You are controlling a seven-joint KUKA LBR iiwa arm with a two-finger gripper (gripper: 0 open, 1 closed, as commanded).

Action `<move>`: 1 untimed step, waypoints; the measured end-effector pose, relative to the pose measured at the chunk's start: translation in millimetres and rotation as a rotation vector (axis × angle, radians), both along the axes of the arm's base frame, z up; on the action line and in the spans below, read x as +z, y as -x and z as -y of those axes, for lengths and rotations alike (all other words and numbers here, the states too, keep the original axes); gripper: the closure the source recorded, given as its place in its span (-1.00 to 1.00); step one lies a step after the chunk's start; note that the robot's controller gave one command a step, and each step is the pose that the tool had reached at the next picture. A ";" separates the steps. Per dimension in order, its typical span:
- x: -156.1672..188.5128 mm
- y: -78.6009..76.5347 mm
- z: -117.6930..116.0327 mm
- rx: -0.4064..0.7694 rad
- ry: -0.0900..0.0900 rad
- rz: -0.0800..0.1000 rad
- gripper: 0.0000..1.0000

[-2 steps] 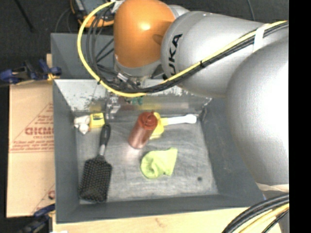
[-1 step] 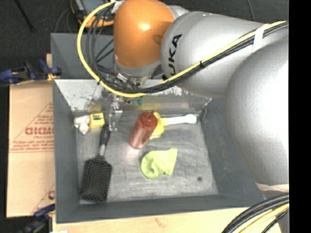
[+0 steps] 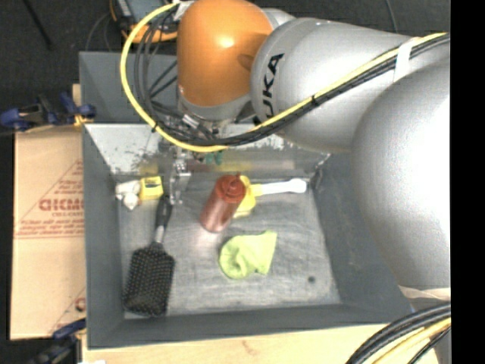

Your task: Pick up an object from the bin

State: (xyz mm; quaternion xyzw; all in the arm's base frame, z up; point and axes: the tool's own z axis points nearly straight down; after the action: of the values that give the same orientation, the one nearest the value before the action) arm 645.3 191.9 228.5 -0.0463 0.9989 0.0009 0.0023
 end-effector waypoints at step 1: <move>-11.9 1.2 -2.3 0.026 -0.001 0.010 -1.00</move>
Offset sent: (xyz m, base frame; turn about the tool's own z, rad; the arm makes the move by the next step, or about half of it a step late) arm -0.0034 0.0119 -0.1585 0.0425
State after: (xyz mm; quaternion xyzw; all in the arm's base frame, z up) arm 644.2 194.2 216.6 -0.0595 0.9982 0.0011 0.0072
